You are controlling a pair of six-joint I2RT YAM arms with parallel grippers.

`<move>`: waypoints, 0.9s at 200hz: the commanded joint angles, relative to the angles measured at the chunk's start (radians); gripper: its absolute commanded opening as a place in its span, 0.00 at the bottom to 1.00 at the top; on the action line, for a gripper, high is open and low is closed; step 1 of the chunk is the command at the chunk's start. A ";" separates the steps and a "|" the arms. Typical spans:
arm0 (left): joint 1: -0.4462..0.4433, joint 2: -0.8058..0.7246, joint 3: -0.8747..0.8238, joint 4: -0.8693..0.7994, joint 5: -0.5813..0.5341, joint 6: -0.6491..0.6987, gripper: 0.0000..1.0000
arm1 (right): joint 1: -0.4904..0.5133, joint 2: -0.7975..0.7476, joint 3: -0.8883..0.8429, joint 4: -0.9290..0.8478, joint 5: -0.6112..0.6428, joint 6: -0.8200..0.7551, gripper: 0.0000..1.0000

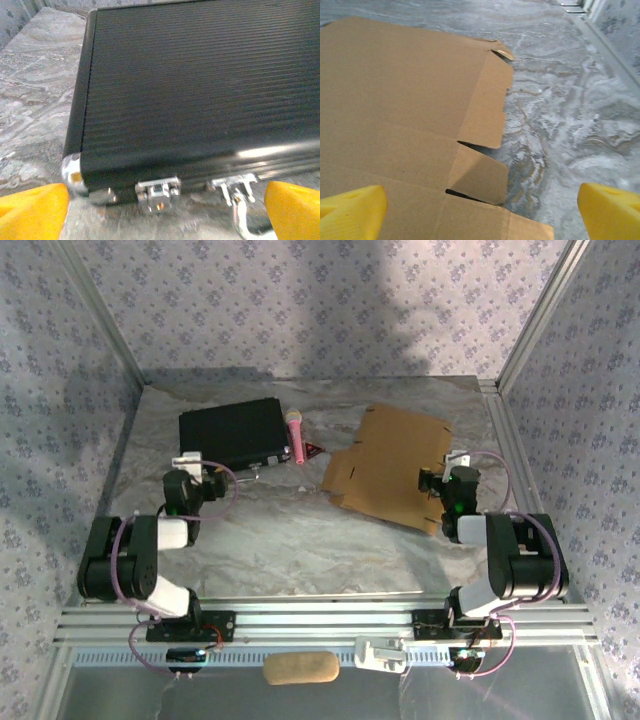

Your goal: Fold the paper box

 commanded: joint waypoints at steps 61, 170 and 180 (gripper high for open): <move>-0.415 -0.703 0.115 -0.514 -0.273 0.014 1.00 | 0.303 -0.478 0.554 -0.938 0.145 0.264 0.99; -0.934 -0.478 0.377 -1.118 -0.179 -1.042 0.80 | 0.851 -0.607 0.230 -1.131 0.118 1.203 0.87; -0.975 -0.437 0.363 -1.066 -0.184 -1.052 0.79 | 0.866 -0.615 0.147 -0.998 0.106 1.287 0.85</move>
